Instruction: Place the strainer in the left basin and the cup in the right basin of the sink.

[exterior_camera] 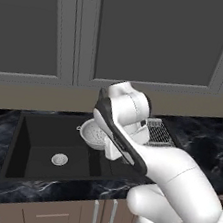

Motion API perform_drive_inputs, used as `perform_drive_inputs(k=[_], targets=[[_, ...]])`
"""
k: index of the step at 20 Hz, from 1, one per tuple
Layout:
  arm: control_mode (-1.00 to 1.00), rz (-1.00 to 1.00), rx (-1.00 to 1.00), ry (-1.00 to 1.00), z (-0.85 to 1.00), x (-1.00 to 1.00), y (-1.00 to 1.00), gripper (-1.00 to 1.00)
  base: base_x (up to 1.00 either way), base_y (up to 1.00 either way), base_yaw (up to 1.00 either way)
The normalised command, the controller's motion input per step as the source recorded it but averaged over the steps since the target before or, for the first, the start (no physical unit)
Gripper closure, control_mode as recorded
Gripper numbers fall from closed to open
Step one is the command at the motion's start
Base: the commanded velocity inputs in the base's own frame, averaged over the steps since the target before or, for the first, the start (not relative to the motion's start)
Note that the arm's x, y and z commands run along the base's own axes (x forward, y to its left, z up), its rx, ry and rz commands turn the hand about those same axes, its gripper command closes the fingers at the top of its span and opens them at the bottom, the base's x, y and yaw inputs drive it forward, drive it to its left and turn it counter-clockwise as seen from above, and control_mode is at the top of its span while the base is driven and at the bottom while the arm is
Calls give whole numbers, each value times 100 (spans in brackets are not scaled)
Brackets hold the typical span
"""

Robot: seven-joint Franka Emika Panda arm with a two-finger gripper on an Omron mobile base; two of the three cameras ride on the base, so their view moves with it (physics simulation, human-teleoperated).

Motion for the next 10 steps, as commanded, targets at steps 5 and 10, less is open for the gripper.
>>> perform_drive_inputs(k=[5, 10], targets=[[-100, 7, 1, 4, 0, 29, 32, 100, 0, 0, 0], [-100, 3, 0, 1, 0, 39, 22, 100, 0, 0, 0]])
